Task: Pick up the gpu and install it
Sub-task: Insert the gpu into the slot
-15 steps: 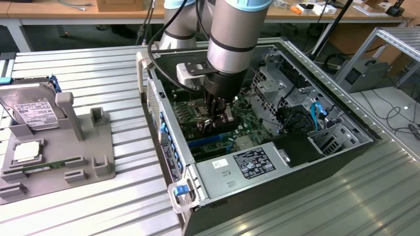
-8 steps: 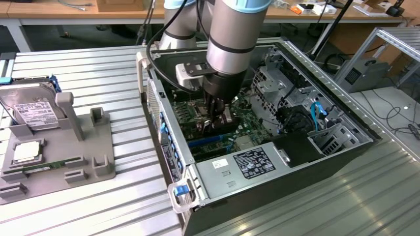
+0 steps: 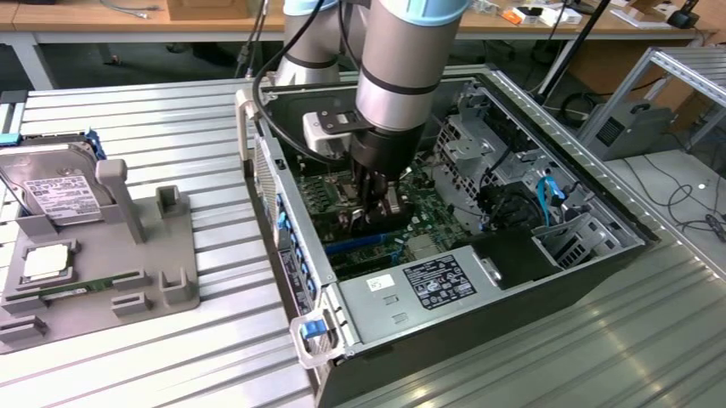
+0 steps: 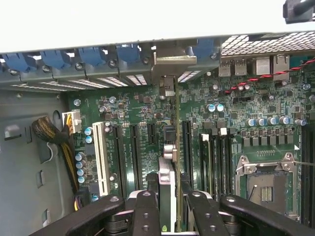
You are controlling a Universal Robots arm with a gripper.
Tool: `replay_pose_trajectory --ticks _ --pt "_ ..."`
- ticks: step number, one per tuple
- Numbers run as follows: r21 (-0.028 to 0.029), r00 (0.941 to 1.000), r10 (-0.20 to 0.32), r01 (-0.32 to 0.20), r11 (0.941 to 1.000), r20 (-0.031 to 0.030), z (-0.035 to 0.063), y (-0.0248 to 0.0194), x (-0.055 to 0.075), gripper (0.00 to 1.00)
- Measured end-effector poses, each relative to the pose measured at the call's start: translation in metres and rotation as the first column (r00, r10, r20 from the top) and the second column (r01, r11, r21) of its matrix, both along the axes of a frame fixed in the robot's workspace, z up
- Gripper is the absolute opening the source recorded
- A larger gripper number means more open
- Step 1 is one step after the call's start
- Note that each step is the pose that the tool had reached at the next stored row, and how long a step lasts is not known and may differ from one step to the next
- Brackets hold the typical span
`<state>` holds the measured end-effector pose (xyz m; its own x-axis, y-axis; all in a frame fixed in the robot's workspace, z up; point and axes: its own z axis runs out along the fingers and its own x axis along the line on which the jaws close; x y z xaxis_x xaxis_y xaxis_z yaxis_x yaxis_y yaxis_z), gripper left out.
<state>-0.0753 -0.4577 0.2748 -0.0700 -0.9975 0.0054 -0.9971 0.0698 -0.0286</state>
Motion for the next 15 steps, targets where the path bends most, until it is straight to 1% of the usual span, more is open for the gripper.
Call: replay_pose_trajectory --ticks 4,15 --pt "-0.0002 1.0 0.0 0.0 1.0 -0.0001 -0.0018 -0.0016 -0.0002 0.27" --pt "-0.0001 1.0 -0.001 0.001 1.0 0.0 -0.0068 -0.0016 -0.0003 0.27"
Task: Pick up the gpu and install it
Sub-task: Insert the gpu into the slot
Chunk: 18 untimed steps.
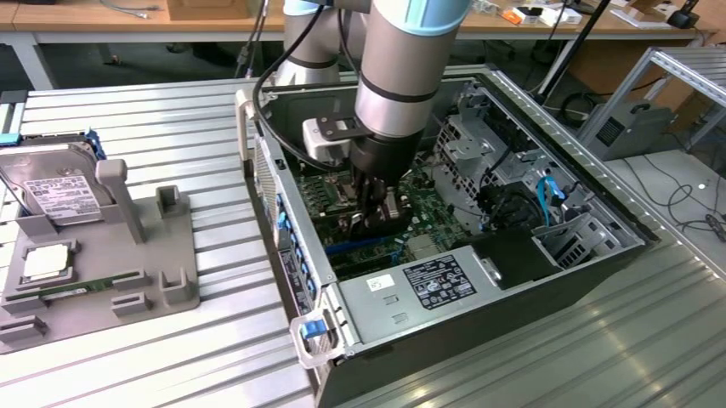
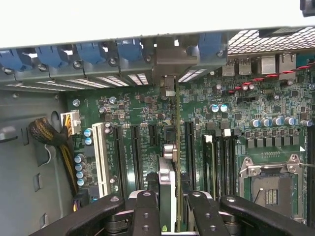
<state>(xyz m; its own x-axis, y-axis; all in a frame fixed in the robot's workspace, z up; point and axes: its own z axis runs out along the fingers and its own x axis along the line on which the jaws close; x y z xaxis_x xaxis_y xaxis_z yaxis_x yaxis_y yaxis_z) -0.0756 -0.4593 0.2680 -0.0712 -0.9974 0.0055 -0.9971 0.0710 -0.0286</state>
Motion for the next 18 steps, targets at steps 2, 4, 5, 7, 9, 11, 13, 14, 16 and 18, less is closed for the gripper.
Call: replay_pose_trajectory --ticks 2,4,5,7,9,11,13,14,16,18 --pt "0.0 1.0 0.0 0.0 1.0 0.0 -0.0006 0.0 -0.0003 0.27" --pt "-0.0001 1.0 0.0 0.0 1.0 -0.0001 -0.0015 0.0 -0.0007 0.27" --pt "-0.0002 1.0 0.0 0.0 1.0 -0.0001 -0.002 0.0 -0.0011 0.27" --pt "-0.0002 1.0 0.0 0.0 1.0 -0.0001 -0.0024 0.0 -0.0013 0.27" --pt "-0.0001 1.0 0.0 0.0 1.0 -0.0001 -0.0028 0.0 -0.0014 0.27" --pt "-0.0001 1.0 0.0 0.0 1.0 0.0 -0.0031 0.0 -0.0016 0.27" --pt "-0.0001 1.0 0.0 0.0 1.0 0.0 -0.0034 0.0 -0.0018 0.27" --pt "-0.0001 1.0 0.0 0.0 1.0 0.0 -0.0036 0.0 -0.002 0.27" --pt "-0.0001 1.0 0.0 0.0 1.0 0.0 -0.0041 0.0 -0.003 0.27" --pt "0.0 1.0 0.0 0.0 1.0 0.0001 -0.0045 0.0 -0.004 0.27"
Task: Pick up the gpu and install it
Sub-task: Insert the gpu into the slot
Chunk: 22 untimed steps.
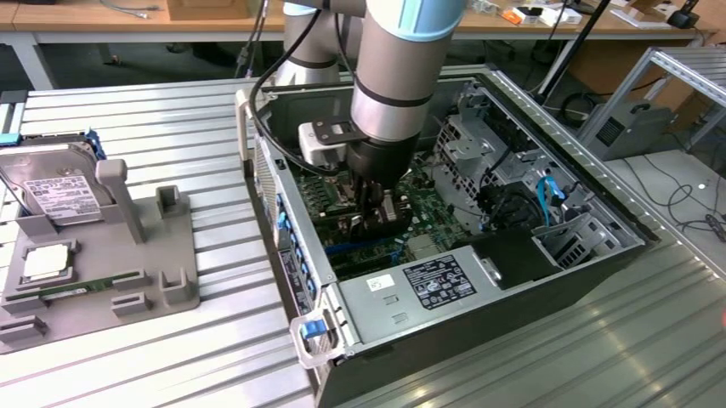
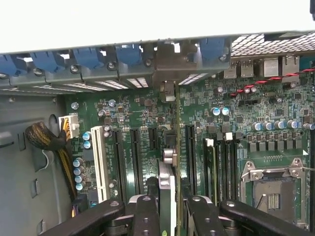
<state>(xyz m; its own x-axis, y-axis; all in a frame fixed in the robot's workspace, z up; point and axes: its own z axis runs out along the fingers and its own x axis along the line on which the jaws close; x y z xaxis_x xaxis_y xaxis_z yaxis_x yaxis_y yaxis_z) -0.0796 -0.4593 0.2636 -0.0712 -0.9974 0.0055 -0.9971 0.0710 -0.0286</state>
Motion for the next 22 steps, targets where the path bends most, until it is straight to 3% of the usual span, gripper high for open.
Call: replay_pose_trajectory --ticks 10,22 --pt "0.0 1.0 0.0 0.0 1.0 -0.0001 -0.0011 -0.0001 -0.0035 0.27" --pt "-0.0001 1.0 0.0 0.0 1.0 -0.0001 -0.0023 -0.0034 -0.0034 0.27"
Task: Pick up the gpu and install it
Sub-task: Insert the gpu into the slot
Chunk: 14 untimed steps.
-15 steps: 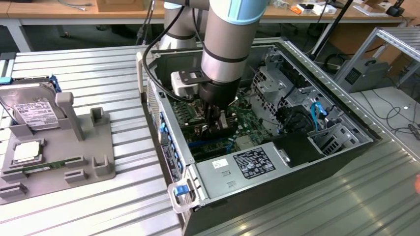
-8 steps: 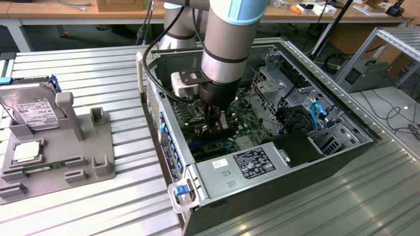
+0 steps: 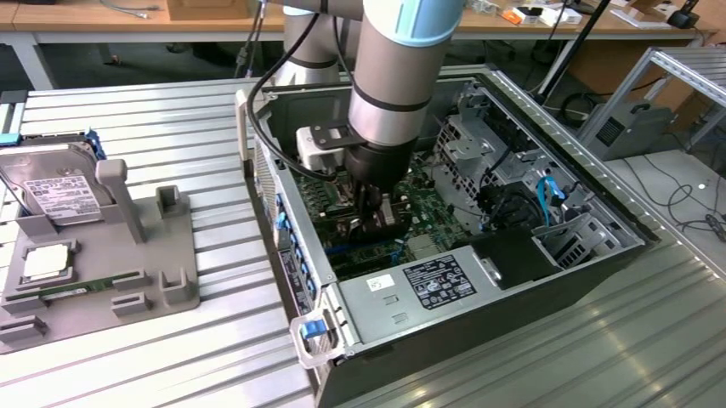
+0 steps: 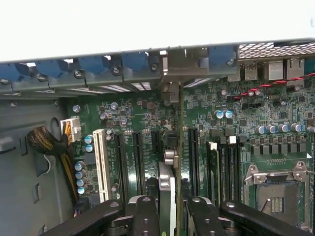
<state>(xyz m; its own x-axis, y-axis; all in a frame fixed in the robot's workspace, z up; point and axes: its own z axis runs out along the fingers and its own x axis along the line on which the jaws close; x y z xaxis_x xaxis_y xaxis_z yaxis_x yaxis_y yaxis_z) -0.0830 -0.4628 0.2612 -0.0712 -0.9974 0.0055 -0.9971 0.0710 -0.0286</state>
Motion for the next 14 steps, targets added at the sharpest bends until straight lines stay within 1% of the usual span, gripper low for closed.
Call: replay_pose_trajectory --ticks 7,14 --pt "0.0004 1.0 0.0 0.0 1.0 0.0 -0.0002 -0.0021 0.0 0.27" --pt "0.0029 1.0 0.0 0.0 1.0 0.0 -0.0002 -0.0036 0.0 0.27"
